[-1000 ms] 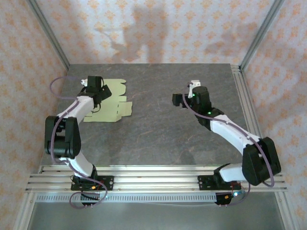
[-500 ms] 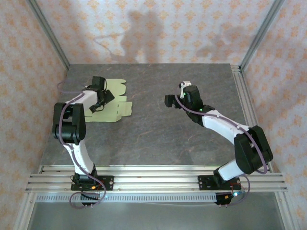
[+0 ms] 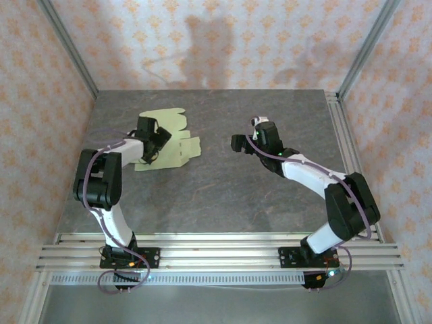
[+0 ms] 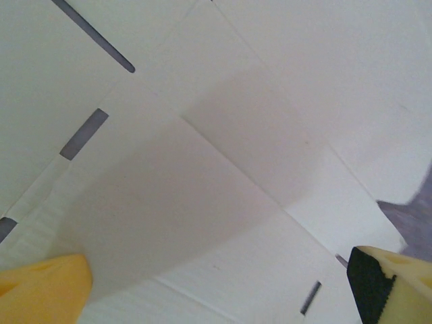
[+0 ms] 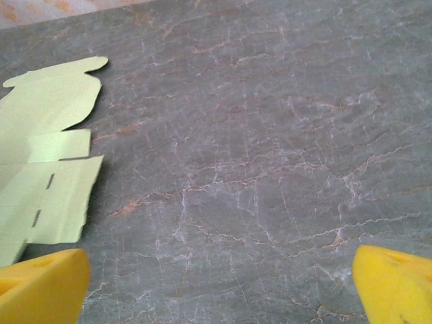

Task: Fold the paper box

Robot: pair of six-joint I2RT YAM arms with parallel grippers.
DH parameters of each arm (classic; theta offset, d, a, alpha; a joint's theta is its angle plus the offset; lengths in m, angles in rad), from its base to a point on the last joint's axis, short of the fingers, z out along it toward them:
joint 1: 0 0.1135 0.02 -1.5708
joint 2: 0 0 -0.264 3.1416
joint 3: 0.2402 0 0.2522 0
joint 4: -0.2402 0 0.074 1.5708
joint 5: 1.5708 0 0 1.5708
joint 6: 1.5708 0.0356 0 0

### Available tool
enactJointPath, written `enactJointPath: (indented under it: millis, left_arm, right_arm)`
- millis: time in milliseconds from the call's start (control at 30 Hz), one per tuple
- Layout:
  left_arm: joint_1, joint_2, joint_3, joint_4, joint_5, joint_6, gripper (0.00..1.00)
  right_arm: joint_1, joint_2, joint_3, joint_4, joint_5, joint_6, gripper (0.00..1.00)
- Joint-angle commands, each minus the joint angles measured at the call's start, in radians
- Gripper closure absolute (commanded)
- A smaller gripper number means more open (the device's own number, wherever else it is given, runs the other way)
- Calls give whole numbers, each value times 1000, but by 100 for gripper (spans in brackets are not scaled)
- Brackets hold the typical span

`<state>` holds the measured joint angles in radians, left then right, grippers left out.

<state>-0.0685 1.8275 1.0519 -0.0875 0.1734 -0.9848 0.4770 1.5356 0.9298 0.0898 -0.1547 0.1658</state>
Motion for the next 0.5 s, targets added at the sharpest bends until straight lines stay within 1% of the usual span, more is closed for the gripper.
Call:
enactJointPath:
  millis: [0,100,200,300,367,467]
  left_arm:
    - [-107,24,-63,21,49,-217,0]
    - [-203,17,-50,46,9,-305,0]
    - [-292,1,-8,32,-53,-328,0]
    - [-335,-23,47,-8,-121,-267,0]
    - [-335,-41,87,-57,-169,-198,0]
    - [-320,-60,165,-151,-227,-73,0]
  right_arm:
    - [2,17,15,9,7,62,1]
    - [2,26,15,-12,19,122,1]
    - [2,31,-2,-12,3,200,1]
    - [2,23,-49,26,-13,307,0]
    - [2,16,-88,66,-27,387,0]
    - [2,14,-158,155,-69,523,5]
